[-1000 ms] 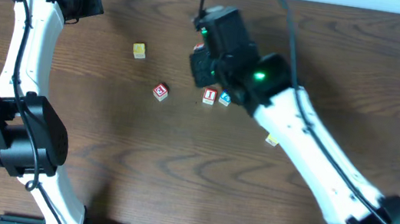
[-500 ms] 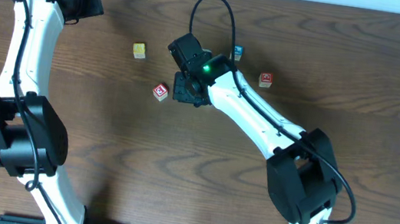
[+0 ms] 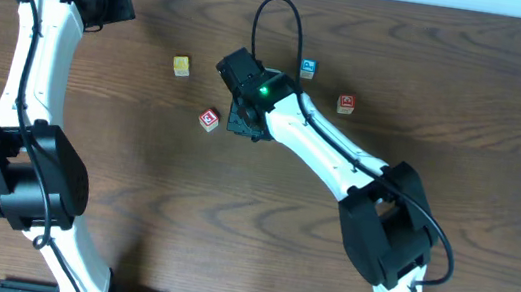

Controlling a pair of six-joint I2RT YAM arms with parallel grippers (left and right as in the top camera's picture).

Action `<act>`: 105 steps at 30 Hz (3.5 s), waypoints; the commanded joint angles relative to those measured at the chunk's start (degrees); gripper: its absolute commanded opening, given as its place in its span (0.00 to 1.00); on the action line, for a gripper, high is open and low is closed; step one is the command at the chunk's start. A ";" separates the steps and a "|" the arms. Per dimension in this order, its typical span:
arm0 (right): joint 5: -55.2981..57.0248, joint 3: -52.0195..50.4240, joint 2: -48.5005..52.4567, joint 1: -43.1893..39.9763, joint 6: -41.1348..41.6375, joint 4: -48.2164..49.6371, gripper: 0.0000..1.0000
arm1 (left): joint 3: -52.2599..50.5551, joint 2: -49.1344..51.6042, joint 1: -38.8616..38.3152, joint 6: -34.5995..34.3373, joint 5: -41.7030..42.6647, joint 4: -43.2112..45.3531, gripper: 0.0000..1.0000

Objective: Spell out Ai2

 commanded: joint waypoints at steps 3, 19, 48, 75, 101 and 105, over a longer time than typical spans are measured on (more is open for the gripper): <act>1.57 0.20 1.88 0.59 0.98 1.68 0.01 | 0.70 -0.42 0.07 0.98 -0.15 -0.20 0.52; 1.79 0.20 4.74 0.11 0.74 3.30 0.02 | 0.70 -0.42 0.09 0.98 -0.15 -0.15 0.53; 2.03 1.79 5.09 -1.46 -3.34 4.66 0.49 | 0.70 -0.42 0.07 1.05 -0.17 -0.17 0.53; -1.81 14.45 -16.13 -18.93 -21.05 -26.32 0.01 | -17.70 -0.33 -13.40 7.13 24.39 -2.82 0.06; -26.29 -33.73 -30.03 -24.28 -23.61 10.34 0.01 | -27.28 -0.59 -27.50 -5.73 5.99 5.57 0.06; -26.82 -33.70 -25.86 -24.22 -22.64 11.78 0.01 | -28.76 -0.59 -27.50 -7.02 5.97 6.23 0.06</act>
